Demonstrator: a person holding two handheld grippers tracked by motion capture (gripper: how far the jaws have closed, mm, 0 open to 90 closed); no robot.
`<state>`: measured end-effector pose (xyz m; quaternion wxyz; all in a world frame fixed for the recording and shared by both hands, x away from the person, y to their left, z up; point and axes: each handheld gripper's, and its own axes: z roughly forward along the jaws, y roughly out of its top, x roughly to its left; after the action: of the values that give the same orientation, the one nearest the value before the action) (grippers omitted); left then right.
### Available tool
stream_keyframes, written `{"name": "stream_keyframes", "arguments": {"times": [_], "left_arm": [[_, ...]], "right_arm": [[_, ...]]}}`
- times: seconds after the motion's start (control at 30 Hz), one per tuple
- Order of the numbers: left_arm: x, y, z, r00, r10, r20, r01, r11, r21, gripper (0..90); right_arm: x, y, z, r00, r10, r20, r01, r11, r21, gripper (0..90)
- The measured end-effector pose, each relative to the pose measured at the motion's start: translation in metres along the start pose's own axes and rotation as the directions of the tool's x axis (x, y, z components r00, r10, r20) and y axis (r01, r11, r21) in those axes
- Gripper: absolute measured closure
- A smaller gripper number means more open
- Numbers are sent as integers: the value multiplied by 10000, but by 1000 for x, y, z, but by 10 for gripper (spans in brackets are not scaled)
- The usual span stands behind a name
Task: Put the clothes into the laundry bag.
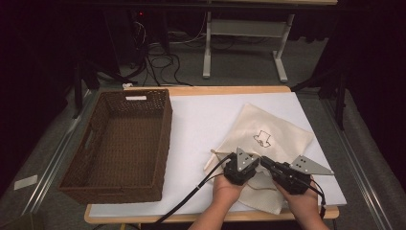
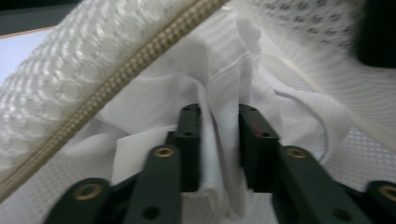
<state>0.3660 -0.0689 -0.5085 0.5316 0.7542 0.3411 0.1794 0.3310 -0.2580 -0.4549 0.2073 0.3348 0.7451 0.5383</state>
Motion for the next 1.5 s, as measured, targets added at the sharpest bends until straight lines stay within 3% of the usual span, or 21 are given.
{"name": "stream_keyframes", "arguments": {"times": [0.33, 0.43, 0.57, 0.7, 0.9, 1.0, 1.07, 1.13, 1.23, 1.37, 1.47, 1.5], "left_arm": [[-5, -6, -20, 9998, 207, 69, -206, 9997, -160, 357], [-7, -8, -28, 9993, 364, 112, -362, 9993, -136, 307], [-6, -9, -49, 9976, 638, 280, -634, 9979, -136, 314], [5, -8, -80, 9955, 923, 215, -921, 9957, -118, 368], [28, -14, -116, 9950, 979, -194, -984, 9947, -308, 445], [37, -24, -122, 9989, 426, -219, -438, 9974, -567, 455], [40, -27, -122, 9987, 406, -324, -423, 9976, -551, 475], [43, -27, -122, 9996, 120, -256, -136, 9981, -606, 482], [47, -26, -123, 9988, 111, -471, -146, 9970, -759, 481], [57, -29, -116, 9951, 62, -983, -107, 9989, -450, 477], [67, -33, -107, 9912, -174, -1309, 172, 9998, -23, 446], [70, -34, -104, 9895, -126, -1438, 148, 9998, 145, 444]], "right_arm": [[0, 0, 0, 10000, 44, 26, -44, 10000, 1, 879], [0, 1, 0, 10000, 59, 28, -59, 10000, -3, 879], [0, 1, -1, 10000, -9, 23, 9, 10000, -27, 879], [1, -1, -1, 10000, -77, -55, 78, 9999, 142, 878], [8, -10, 8, 9981, -288, -545, 347, 9933, 1100, 875], [13, -18, 17, 9963, -473, -716, 593, 9825, 1764, 876], [16, -23, 23, 9951, -596, -795, 757, 9730, 2179, 875], [19, -27, 28, 9939, -742, -813, 928, 9623, 2556, 875], [19, -33, 34, 9940, -703, -834, 933, 9440, 3164, 875], [19, -40, 40, 9939, -705, -843, 977, 9186, 3829, 875], [21, -44, 42, 9936, -860, -728, 1088, 9006, 4209, 875], [21, -45, 42, 9942, -837, -670, 1043, 8994, 4244, 876]]}}
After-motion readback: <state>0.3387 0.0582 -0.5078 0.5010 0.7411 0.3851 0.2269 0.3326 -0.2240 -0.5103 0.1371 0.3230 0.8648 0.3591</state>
